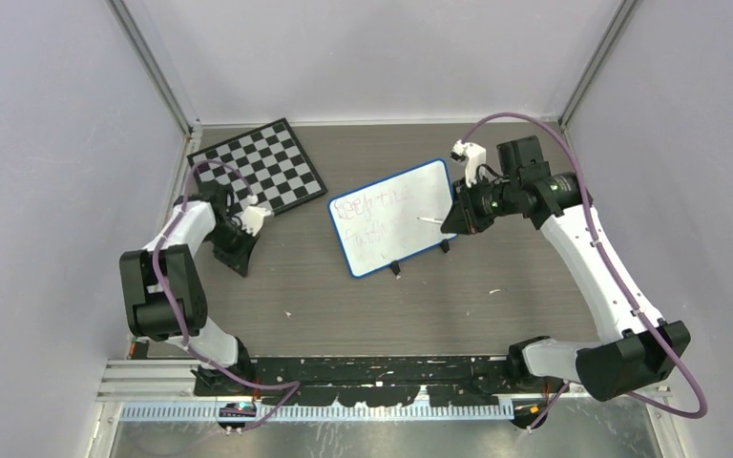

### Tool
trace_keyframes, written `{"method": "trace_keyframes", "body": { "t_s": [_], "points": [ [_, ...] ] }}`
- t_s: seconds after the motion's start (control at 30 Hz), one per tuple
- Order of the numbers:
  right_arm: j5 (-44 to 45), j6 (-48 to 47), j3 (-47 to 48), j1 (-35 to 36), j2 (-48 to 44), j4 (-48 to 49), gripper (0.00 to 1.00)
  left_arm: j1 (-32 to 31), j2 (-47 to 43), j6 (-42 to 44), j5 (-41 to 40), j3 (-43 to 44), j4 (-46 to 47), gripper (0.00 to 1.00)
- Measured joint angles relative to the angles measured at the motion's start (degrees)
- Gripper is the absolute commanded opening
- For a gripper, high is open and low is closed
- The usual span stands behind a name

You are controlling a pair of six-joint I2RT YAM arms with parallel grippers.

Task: Write a sentence on the whiteboard
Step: Close the whiteboard marker at the center of the board.

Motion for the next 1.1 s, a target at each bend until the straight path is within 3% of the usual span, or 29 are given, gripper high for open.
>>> {"method": "trace_keyframes", "body": {
  "t_s": [0.2,0.37,0.53,0.7,0.83,0.93,1.1],
  "points": [
    [-5.01,0.63,5.86,0.0,0.07,0.15,0.0,0.0,-7.06,-2.95,13.88,11.41,-8.13,0.0],
    [-11.39,3.37,6.84,0.0,0.07,1.84,0.0,-0.02,-13.9,-9.42,31.71,23.58,-11.23,0.0],
    [-18.97,7.63,6.71,0.15,-0.17,5.68,0.0,-1.36,-18.69,-22.91,48.57,24.17,-6.86,0.0],
    [-25.09,14.27,5.81,1.53,-0.81,12.31,0.0,-9.4,-24.28,-45.4,57.44,15.3,13.05,0.0],
    [-27.23,19.15,5.14,5.31,-1.01,16.9,0.0,-15.23,-27.36,-65.96,60.81,5.55,35.1,0.0],
    [-27.96,20.98,5.14,8.68,-1.01,18.64,0.0,-16.26,-27.65,-81.13,62.1,-0.44,52.39,0.0],
    [-28.79,22.49,5.14,12.26,-0.59,19.63,0.0,-19.04,-27.69,-96.3,62.86,-3.89,69.44,0.0]
  ]
}}
